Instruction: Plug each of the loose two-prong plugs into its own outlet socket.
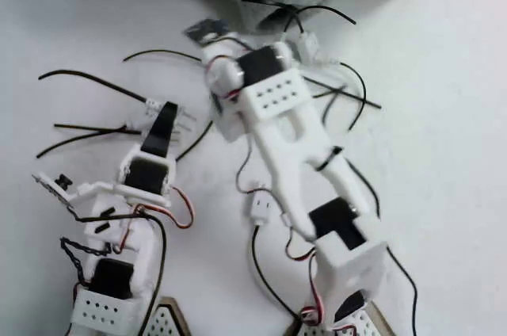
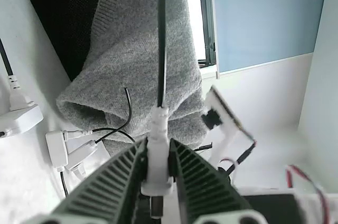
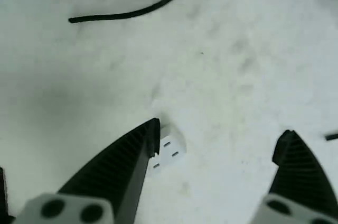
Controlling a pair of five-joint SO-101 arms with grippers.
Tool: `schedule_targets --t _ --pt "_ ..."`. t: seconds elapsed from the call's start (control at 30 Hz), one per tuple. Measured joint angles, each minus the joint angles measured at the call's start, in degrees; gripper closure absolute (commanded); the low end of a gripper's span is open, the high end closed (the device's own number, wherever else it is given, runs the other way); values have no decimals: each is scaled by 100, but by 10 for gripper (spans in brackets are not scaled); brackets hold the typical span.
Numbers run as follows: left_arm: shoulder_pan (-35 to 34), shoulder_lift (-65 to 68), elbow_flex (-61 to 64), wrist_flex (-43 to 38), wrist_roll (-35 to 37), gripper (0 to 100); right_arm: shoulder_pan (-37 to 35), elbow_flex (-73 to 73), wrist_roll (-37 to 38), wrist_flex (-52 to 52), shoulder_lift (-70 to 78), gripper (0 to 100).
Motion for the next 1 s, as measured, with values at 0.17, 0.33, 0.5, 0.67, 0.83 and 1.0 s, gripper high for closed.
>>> schedule_targets --t 0.17,0.33,0.5,0.67,0.83,1.0 --pt "-18 -26 0 0 -18 976 -360 -642 35 35 281 663" --pt "-9 -35 0 0 0 976 -369 -1213 53 35 642 663" --pt "-9 -35 0 0 0 976 -352 -1433 53 35 703 663" --pt "-9 -35 0 0 0 976 123 -1002 598 35 659 663" --pt "-9 -35 0 0 0 976 237 264 1187 35 -62 663" --pt "-9 -35 0 0 0 976 -387 747 1257 35 -1160 663"
